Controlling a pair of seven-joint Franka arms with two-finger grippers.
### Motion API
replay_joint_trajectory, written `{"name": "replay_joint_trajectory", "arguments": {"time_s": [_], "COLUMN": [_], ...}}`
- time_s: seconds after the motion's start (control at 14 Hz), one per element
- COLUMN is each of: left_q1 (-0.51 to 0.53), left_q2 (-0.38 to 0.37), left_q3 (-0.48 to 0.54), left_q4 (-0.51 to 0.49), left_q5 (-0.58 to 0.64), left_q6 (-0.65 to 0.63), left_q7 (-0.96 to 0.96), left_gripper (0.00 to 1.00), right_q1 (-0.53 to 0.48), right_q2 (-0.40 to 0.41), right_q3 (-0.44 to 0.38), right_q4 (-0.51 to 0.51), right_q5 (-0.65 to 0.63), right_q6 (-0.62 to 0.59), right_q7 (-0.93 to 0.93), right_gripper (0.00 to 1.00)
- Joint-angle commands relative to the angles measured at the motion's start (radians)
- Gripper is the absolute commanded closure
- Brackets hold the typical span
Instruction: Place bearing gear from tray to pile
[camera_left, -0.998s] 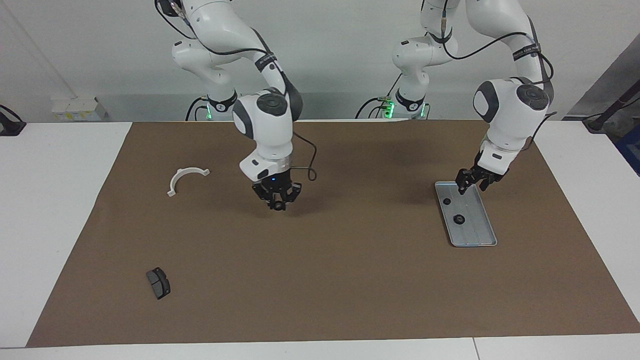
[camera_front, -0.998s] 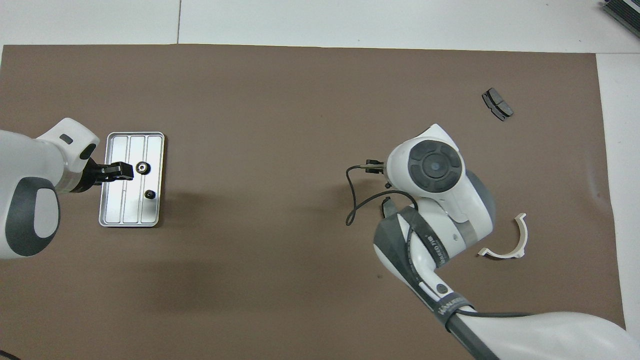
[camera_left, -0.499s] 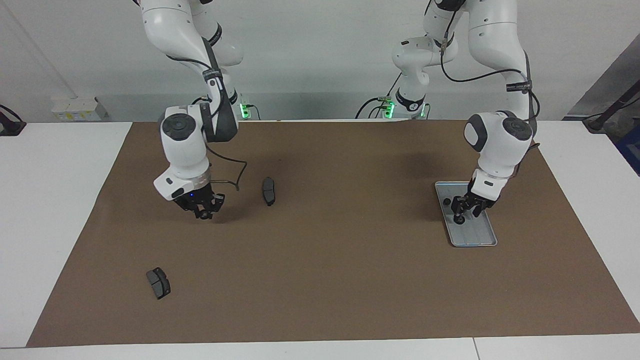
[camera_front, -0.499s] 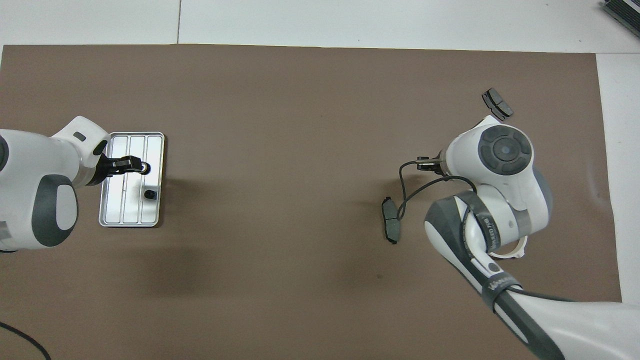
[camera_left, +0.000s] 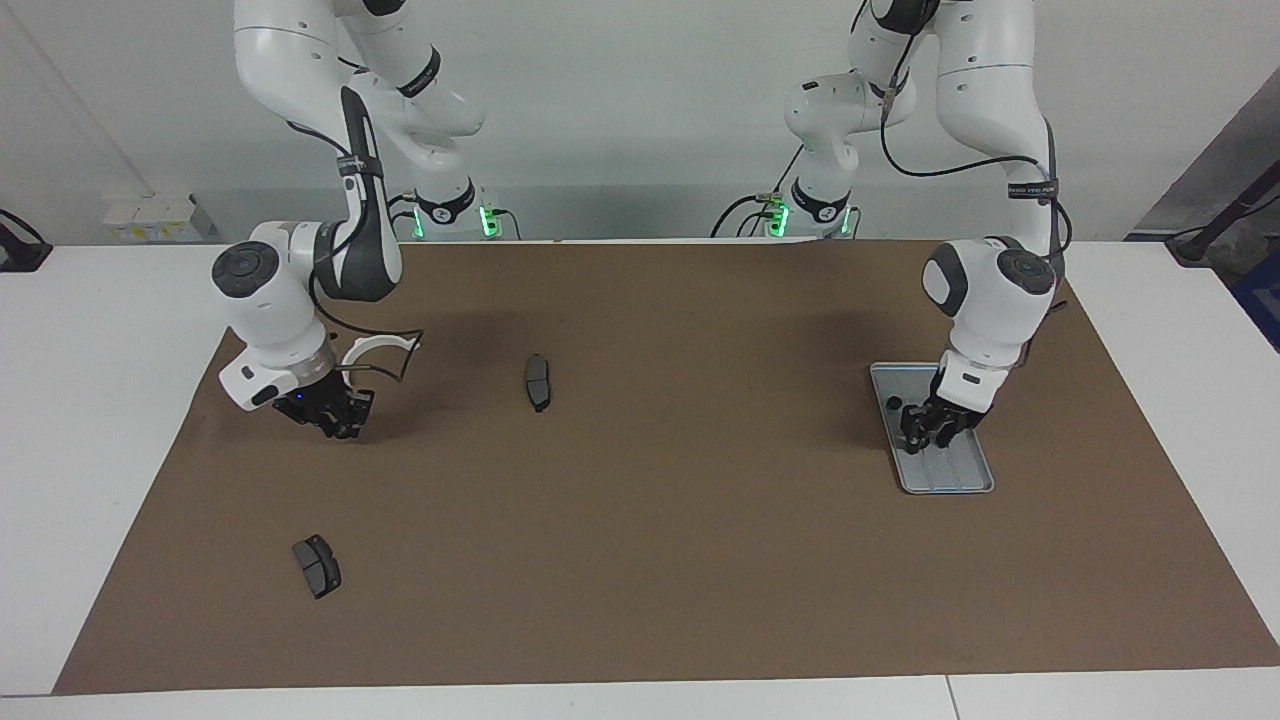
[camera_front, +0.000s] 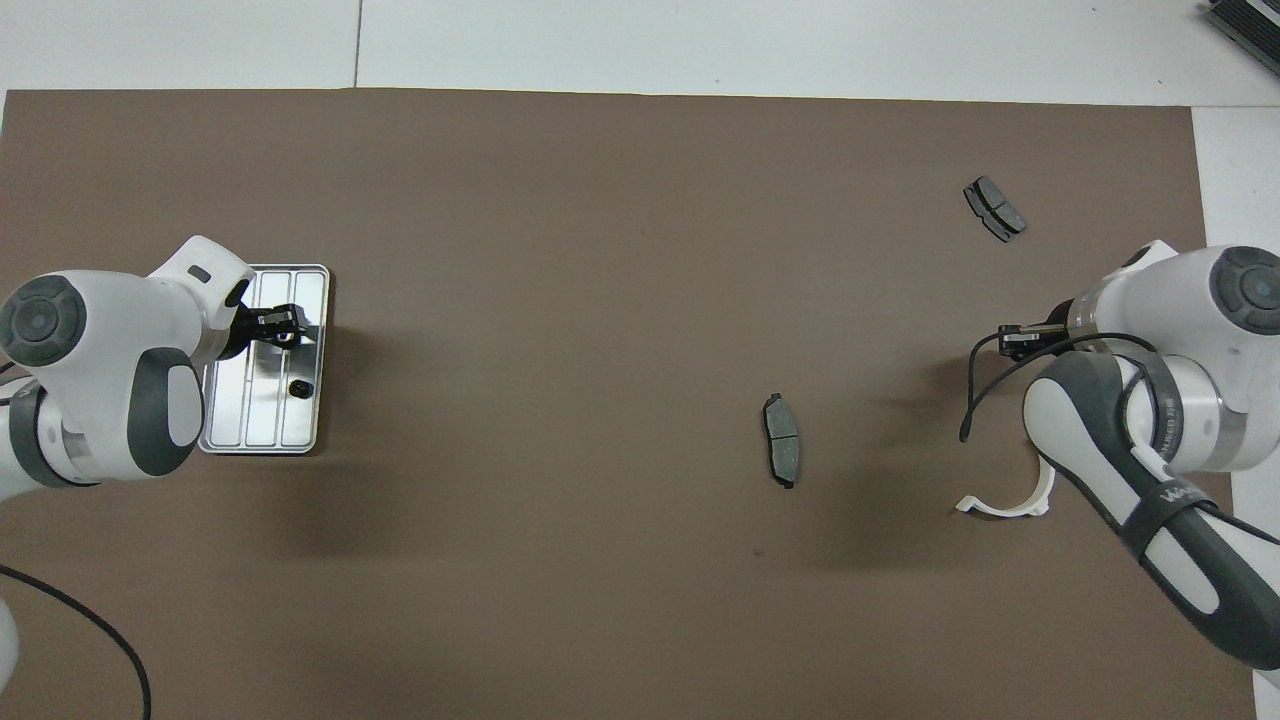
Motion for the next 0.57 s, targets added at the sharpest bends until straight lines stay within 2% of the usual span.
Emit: {"name": "replay_joint_trajectory", "arguments": {"time_s": [0.0,0.07,0.21,0.29,0.43,0.5], "left_q1": [-0.008,-0.008,-0.021,-0.021,-0.025,-0.037], "left_q2": [0.006,0.003,0.001,0.001,0.006,0.009], "left_q3": [0.0,0.0,0.0,0.0,0.0,0.0], "left_q4": [-0.005,-0.004,-0.004,-0.002,0.036,0.071], "left_q5": [-0.005,-0.005,-0.004,-0.005,-0.005,-0.004], "left_q6": [-0.036,-0.054,-0.068,-0.071,-0.096,-0.135], "left_q7": [-0.011,-0.011,-0.014,-0.017,-0.018,-0.032], "left_gripper": [0.68,0.76,0.99,1.0,1.0,1.0], "right_q1": [-0.021,-0.021,-0.021,-0.014,-0.004,-0.003], "right_q2": [0.022,0.033,0.04,0.042,0.042,0.042], "right_q3": [0.015,0.015,0.015,0.015,0.015,0.017], "right_q4": [-0.009,-0.007,-0.003,-0.003,0.002,0.005], "right_q5": [0.021,0.021,0.021,0.021,0.021,0.021], "right_q6": [0.056,0.065,0.068,0.068,0.068,0.065], "right_q7": [-0.026,-0.024,-0.023,-0.021,-0.018,-0.015], "right_gripper": [0.94,0.93,0.91,0.79,0.0,0.0]}}
